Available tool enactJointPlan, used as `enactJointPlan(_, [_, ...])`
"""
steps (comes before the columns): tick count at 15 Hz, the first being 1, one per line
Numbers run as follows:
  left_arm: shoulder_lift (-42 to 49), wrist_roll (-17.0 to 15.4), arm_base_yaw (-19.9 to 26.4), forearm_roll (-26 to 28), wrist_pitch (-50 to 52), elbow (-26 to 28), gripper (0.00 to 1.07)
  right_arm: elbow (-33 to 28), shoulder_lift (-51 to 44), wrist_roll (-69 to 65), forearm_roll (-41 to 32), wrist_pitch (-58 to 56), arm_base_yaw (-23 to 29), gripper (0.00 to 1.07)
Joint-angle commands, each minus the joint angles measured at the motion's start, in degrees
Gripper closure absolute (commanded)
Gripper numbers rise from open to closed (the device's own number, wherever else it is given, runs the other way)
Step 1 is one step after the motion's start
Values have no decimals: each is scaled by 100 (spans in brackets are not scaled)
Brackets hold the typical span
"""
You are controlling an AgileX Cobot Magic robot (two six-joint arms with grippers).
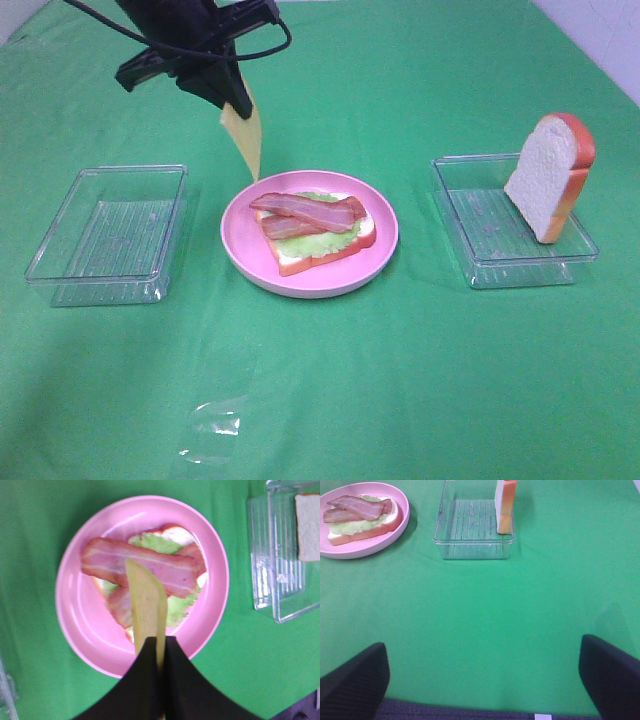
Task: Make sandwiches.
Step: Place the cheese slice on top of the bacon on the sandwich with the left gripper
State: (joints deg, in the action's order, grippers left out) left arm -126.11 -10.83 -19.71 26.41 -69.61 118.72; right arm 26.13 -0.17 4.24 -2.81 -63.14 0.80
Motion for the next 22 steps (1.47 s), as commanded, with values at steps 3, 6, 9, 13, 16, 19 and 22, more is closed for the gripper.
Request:
enactJointPlan(3, [-481,510,-676,573,34,17,107,-17,-183,40,-11,23,-6,9])
enactJointPlan(6, [-768,544,-894,613,407,17,107,-17,-183,40,-11,23,-6,9])
enactJointPlan(9, [-968,693,-911,636,596,17,107,-17,-183,40,-11,23,-6,9])
enactJointPlan(13, [-1100,1083,-911,218,458,17,107,-17,-183,40,-11,23,-6,9])
enactJointPlan(16, [-1094,1043,-911,-688,372,17,107,-17,-183,40,-11,23,-6,9])
enactJointPlan(19, [-1094,1043,-928,-951,413,17,107,-17,-183,40,-11,23,-6,9])
enactJointPlan(22, [-1094,1043,-928,-1054,527,17,106,-17,-183,40,-11,23,-6,9])
